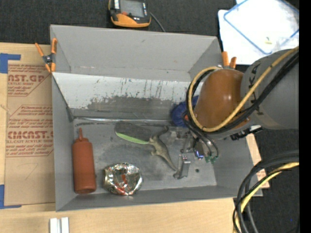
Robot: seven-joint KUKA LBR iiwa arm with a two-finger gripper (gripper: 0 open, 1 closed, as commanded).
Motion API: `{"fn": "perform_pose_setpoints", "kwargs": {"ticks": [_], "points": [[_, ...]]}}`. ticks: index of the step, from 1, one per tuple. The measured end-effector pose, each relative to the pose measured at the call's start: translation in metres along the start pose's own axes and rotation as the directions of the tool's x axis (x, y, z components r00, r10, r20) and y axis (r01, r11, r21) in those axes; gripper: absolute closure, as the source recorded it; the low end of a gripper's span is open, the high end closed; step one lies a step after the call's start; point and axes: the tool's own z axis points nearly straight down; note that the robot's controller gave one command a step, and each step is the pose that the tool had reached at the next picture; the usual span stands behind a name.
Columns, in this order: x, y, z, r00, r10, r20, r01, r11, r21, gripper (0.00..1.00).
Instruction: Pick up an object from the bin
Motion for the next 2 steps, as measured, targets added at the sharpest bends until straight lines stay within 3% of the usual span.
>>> {"fn": "perform_pose_setpoints", "kwargs": {"ticks": [1,2], "points": [[-0.002,0.000,-0.004,1.000,0.000,0.008,0.000,1.000,0.000,0.00],[-0.015,0.003,0.070,0.943,0.333,0.004,-0.333,0.943,-0.002,0.00]]}}
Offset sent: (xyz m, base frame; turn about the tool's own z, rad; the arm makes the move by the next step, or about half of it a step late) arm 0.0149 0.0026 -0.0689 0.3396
